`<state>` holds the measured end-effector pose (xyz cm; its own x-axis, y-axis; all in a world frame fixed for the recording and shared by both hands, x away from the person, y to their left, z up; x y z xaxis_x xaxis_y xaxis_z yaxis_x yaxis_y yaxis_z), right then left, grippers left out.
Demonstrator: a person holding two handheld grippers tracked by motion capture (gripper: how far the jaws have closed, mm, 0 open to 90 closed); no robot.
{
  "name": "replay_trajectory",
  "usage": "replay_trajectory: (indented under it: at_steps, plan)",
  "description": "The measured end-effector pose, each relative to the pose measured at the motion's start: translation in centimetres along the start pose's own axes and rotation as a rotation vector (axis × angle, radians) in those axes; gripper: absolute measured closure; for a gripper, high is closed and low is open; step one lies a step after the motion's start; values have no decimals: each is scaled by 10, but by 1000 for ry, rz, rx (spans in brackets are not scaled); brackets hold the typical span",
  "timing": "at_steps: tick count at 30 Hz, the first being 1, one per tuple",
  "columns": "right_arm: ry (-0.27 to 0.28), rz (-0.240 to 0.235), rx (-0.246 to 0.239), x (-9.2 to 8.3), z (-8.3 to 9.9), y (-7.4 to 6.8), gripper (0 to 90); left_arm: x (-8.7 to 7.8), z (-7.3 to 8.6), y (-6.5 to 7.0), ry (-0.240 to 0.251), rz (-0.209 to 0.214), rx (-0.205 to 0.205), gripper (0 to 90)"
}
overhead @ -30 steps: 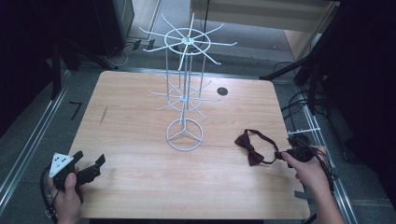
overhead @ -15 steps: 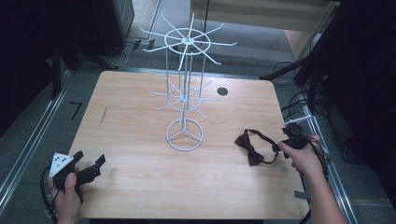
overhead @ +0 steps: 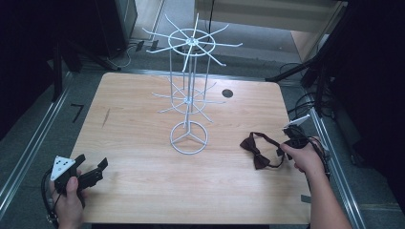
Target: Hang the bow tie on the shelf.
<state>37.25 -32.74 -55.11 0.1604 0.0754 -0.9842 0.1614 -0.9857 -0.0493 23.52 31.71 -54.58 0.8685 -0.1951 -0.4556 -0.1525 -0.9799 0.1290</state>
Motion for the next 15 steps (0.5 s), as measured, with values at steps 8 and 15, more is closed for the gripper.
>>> replay_trajectory:
  at_steps: [8,15]
  plan:
    - [-42,40,-5,6,0,0,778,0,0,0,1,1,-2,144]
    - [-27,28,-15,7,0,-2,899,0,0,0,-2,3,0,144]
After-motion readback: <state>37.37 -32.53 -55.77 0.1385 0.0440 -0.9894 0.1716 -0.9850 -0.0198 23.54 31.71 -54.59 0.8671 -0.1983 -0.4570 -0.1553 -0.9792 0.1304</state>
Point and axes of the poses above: each handheld gripper's, and its own axes: x roughly forward along the jaws, z roughly out of its underside, y roughly to its right, the point moved 5 cm from there along x, roughly forward along the jaws, and after that the axes turned 1 degree about x, right-handed, at the moved point
